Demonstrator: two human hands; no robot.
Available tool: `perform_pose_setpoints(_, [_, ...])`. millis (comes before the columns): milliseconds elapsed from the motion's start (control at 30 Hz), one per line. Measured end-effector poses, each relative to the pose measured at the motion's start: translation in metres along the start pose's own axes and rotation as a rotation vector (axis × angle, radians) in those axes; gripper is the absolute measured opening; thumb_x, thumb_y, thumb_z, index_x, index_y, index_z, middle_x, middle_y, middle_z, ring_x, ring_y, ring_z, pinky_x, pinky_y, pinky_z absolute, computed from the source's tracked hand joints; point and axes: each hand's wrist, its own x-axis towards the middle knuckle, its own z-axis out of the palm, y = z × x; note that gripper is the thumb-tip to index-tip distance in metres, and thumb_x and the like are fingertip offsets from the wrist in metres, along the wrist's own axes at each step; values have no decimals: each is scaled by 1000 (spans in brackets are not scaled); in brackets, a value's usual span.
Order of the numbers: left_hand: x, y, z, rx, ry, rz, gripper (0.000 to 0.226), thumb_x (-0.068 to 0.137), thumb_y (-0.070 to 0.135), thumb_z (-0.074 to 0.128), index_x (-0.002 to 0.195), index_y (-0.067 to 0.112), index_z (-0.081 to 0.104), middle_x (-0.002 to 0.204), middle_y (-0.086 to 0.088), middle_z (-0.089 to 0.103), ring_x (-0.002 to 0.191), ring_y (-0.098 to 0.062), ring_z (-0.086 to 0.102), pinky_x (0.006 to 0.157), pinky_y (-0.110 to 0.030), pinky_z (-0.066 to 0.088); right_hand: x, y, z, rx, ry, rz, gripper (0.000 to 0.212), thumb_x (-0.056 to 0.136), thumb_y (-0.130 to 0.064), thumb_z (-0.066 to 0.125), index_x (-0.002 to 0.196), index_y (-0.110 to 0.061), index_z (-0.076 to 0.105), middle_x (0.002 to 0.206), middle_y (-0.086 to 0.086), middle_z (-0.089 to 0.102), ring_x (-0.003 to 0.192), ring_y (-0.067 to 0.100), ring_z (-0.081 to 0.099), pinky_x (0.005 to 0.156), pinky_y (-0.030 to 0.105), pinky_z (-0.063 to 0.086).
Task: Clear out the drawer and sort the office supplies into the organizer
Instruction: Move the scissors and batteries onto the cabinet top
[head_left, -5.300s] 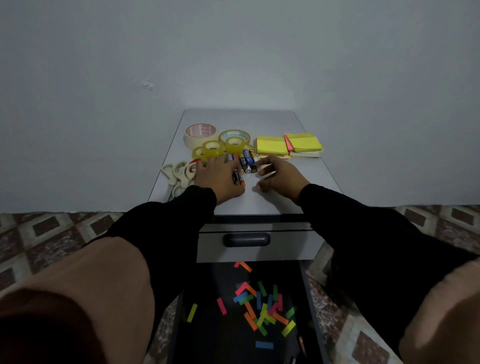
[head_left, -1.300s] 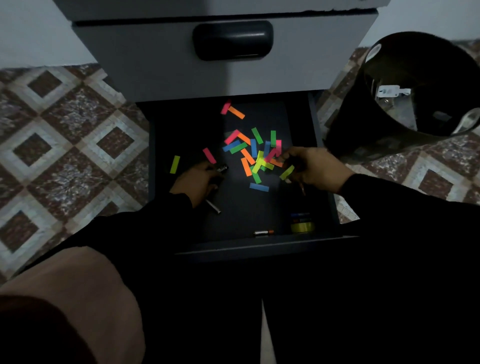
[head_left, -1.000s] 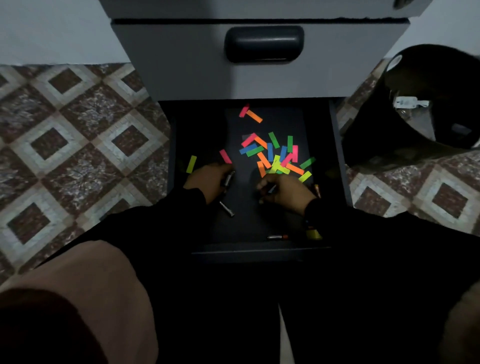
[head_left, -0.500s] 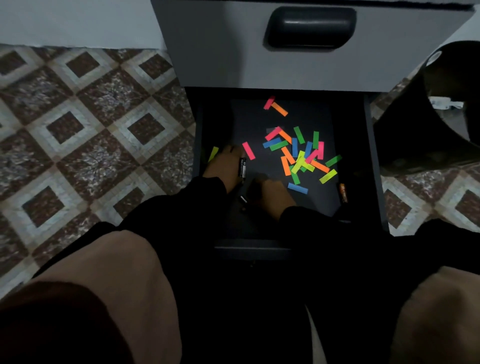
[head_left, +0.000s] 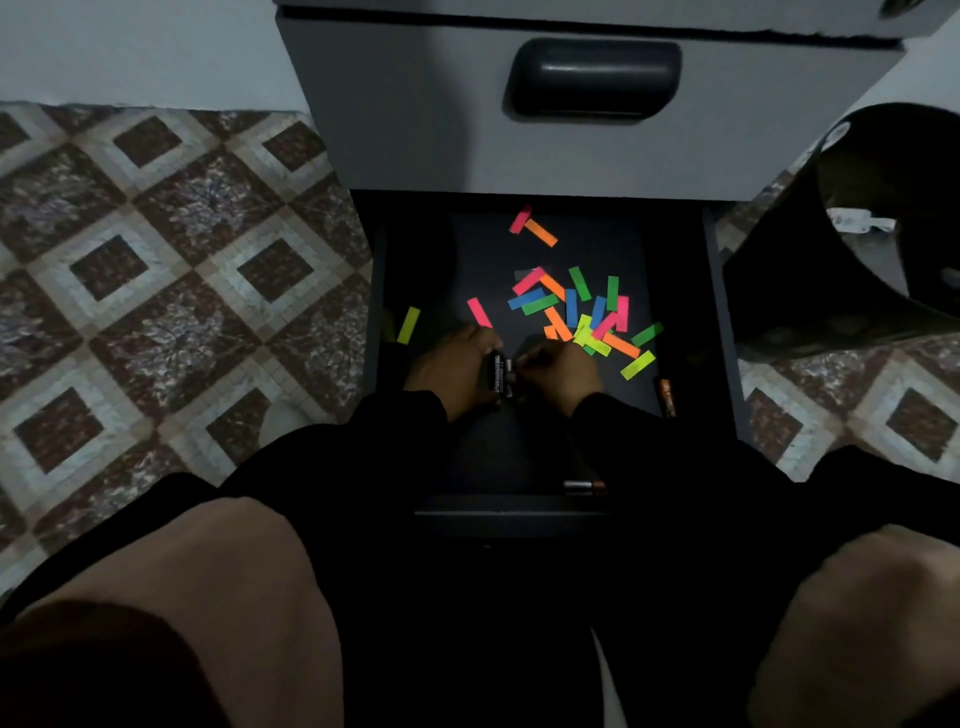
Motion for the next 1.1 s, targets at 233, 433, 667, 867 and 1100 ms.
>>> perform_pose_setpoints(233, [1, 0, 5, 76, -11, 39, 58, 74, 27, 75, 128, 23, 53, 131, -3, 45, 123, -21, 42, 98, -34, 40, -1, 0, -25, 186, -265, 5, 25, 85, 10, 56, 108, 4, 61, 100, 17, 63, 79, 17, 61, 66, 20, 55])
perform_pose_setpoints(433, [-1, 2, 11, 104, 21, 36, 49, 78, 27, 71, 125, 26, 57, 131, -2, 43, 123, -20, 41, 100, -36, 40, -12, 6, -65, -403, -467, -316, 37, 79, 1, 67, 113, -12, 64, 117, 1, 64, 104, 8, 56, 82, 10, 43])
perform_pose_setpoints(667, [-2, 3, 14, 115, 47, 21, 60, 77, 29, 74, 132, 29, 50, 134, -1, 42, 127, -19, 37, 102, -34, 37, -26, 28, -85, -1073, -719, -645, 49, 93, -19, 54, 138, -31, 42, 143, 1, 38, 131, 19, 35, 107, 32, 33])
perform_pose_setpoints(867, [-1, 0, 15, 99, 58, 15, 59, 75, 29, 75, 130, 28, 52, 133, -1, 42, 126, -21, 37, 102, -35, 37, -23, 44, -73, -1229, -720, -818, 45, 97, -20, 44, 139, -35, 40, 147, 3, 32, 135, 22, 28, 106, 31, 29])
perform_pose_setpoints(1100, [-3, -1, 16, 89, 61, 25, 58, 75, 27, 76, 129, 29, 54, 134, -1, 42, 127, -21, 37, 103, -35, 37, -17, 52, -68, -1211, -693, -818, 41, 97, -20, 44, 136, -31, 46, 146, 5, 32, 133, 22, 28, 103, 29, 29])
